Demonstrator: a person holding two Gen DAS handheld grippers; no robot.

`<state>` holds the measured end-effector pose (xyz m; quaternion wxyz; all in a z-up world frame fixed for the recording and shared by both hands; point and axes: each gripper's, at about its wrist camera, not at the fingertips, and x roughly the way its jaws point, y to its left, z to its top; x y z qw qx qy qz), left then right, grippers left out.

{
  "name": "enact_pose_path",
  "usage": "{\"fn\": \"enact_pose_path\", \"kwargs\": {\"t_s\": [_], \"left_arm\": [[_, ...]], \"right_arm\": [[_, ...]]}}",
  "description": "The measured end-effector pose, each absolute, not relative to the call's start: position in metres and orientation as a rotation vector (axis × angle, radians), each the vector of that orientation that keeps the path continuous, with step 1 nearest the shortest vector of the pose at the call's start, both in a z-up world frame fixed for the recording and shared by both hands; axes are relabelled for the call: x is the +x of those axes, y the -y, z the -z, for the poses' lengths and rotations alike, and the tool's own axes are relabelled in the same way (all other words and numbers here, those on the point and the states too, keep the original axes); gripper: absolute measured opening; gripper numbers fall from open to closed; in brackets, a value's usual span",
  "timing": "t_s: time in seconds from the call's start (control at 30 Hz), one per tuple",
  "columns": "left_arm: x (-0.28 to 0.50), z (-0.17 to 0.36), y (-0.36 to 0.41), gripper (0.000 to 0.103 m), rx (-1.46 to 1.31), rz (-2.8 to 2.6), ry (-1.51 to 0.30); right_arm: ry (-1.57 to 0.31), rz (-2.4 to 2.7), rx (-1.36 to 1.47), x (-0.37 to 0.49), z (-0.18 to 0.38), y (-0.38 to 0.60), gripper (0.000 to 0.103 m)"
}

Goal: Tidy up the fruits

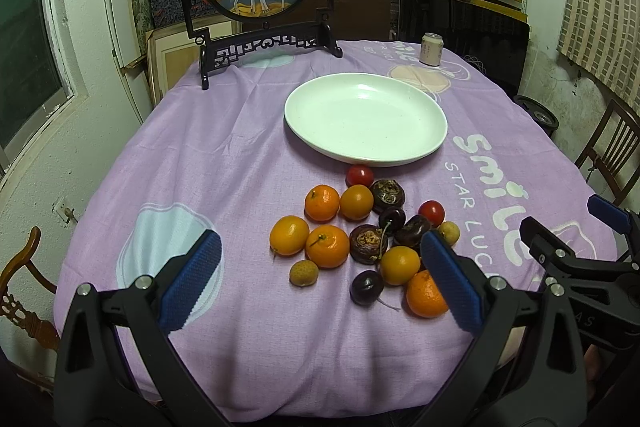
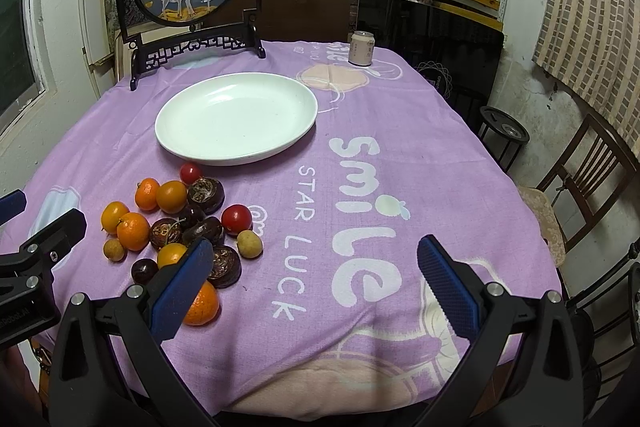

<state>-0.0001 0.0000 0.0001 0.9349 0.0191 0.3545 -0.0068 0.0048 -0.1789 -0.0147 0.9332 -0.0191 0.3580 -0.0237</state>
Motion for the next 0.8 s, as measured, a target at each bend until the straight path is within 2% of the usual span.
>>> {"fn": "enact_pose_path", "kwargs": {"t_s": [0.8], "left_arm": [[-0.0004, 0.0, 0.0002, 0.101, 0.038, 0.014, -0.729]], "right_arm": [[-0.737, 0.045, -0.041, 0.0053, 0.0171, 0.176, 0.102]]}}
